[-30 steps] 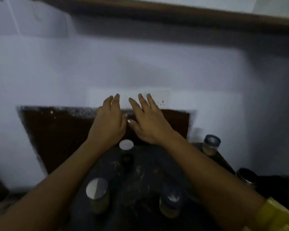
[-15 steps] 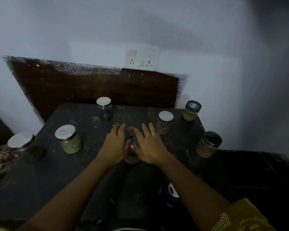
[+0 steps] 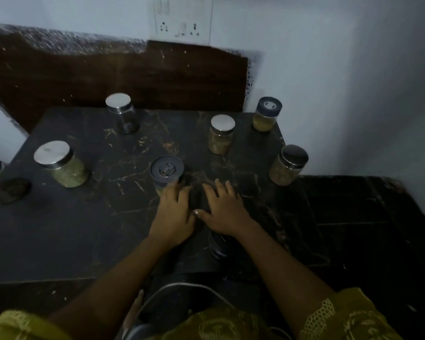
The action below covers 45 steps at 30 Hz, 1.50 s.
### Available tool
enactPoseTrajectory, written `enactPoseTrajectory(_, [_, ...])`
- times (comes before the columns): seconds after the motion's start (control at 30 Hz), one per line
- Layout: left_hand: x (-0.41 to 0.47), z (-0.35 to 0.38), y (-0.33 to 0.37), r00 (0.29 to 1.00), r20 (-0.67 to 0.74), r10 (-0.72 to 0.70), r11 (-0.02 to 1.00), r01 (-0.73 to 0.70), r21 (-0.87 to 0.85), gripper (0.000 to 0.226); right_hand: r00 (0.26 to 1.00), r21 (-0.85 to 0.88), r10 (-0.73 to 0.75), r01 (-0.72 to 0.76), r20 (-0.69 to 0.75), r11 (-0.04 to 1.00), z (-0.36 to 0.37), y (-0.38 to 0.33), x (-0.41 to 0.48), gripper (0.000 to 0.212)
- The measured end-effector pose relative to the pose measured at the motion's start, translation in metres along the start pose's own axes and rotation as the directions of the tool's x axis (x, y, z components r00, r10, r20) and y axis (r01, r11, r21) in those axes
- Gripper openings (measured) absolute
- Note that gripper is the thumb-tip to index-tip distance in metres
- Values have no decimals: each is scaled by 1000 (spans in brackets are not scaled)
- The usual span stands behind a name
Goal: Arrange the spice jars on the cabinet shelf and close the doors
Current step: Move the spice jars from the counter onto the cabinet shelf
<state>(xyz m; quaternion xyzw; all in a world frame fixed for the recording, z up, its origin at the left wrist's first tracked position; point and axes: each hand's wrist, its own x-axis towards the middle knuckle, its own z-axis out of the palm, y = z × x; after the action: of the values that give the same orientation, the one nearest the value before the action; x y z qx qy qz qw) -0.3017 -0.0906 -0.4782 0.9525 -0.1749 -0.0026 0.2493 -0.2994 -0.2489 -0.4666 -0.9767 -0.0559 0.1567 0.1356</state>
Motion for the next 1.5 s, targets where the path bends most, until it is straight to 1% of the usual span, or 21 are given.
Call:
enactPoseTrajectory(0.07, [-9,8,8,983,167,81,992,-64,-105,76,1000,39,-9,9,-3,999,1,9,-9,83])
enactPoseTrajectory(0.13, [-15,16,13,933,330,145,976,-79,-205,90,999,69,-9,7,31,998,3,18,-19,86])
enactPoseTrajectory(0.2, [-20,22,18,892,410,191,949,-60,-310,106,997,110,20,-28,69,994,7,26,-28,89])
enactPoseTrajectory(0.27, [-24,26,25,869,453,199,912,5,-411,120,993,188,75,-90,89,978,12,31,-35,91])
enactPoseTrajectory(0.33, [-28,31,31,868,464,178,888,62,-456,125,991,241,118,-131,69,962,16,33,-40,91])
enactPoseTrajectory(0.47, [-25,35,37,901,417,122,850,123,-513,118,987,324,159,-147,-9,934,17,34,-44,85])
enactPoseTrajectory(0.53, [-23,36,37,901,419,112,838,141,-527,117,985,416,174,-148,-23,897,15,35,-47,85])
enactPoseTrajectory(0.6, [-22,34,36,908,413,65,790,206,-578,112,979,532,199,-143,-48,835,10,36,-51,83])
enactPoseTrajectory(0.67, [-16,28,37,922,387,19,679,272,-682,98,968,635,231,-119,-97,763,0,37,-57,77])
enactPoseTrajectory(0.7, [-12,23,39,928,372,9,621,286,-730,90,962,701,249,-102,-111,706,-6,37,-60,73])
enactPoseTrajectory(0.77, [-1,9,42,938,347,13,542,285,-790,76,956,842,271,-53,-112,536,-19,35,-67,70])
enactPoseTrajectory(0.83, [10,-10,48,951,307,22,470,261,-843,64,953,922,266,33,-146,385,-29,33,-73,68])
enactPoseTrajectory(0.9, [17,-25,55,966,256,23,428,222,-876,64,954,947,233,114,-189,301,-35,30,-78,72])
enactPoseTrajectory(1.03, [25,-43,69,984,177,31,454,144,-879,72,953,928,170,187,-251,323,-46,16,-75,96])
enactPoseTrajectory(1.13, [29,-56,74,986,166,27,409,141,-902,72,926,915,204,242,-318,324,-57,11,-70,104])
enactPoseTrajectory(1.23, [36,-72,73,969,223,109,339,174,-924,63,899,892,251,250,-358,376,-71,0,-66,112])
enactPoseTrajectory(1.33, [40,-83,78,949,240,202,356,157,-921,74,859,830,271,264,-434,491,-79,-14,-62,118])
enactPoseTrajectory(1.4, [43,-89,77,966,196,167,322,134,-937,76,851,792,237,286,-468,540,-85,-22,-64,116])
enactPoseTrajectory(1.43, [45,-94,75,972,189,139,286,143,-947,73,852,788,219,301,-475,537,-89,-25,-65,109])
enactPoseTrajectory(1.47, [48,-98,72,973,198,122,247,164,-955,69,855,804,208,325,-475,498,-93,-27,-66,101])
enactPoseTrajectory(1.5, [50,-105,68,970,211,118,221,181,-958,65,861,832,195,357,-469,426,-98,-30,-66,93])
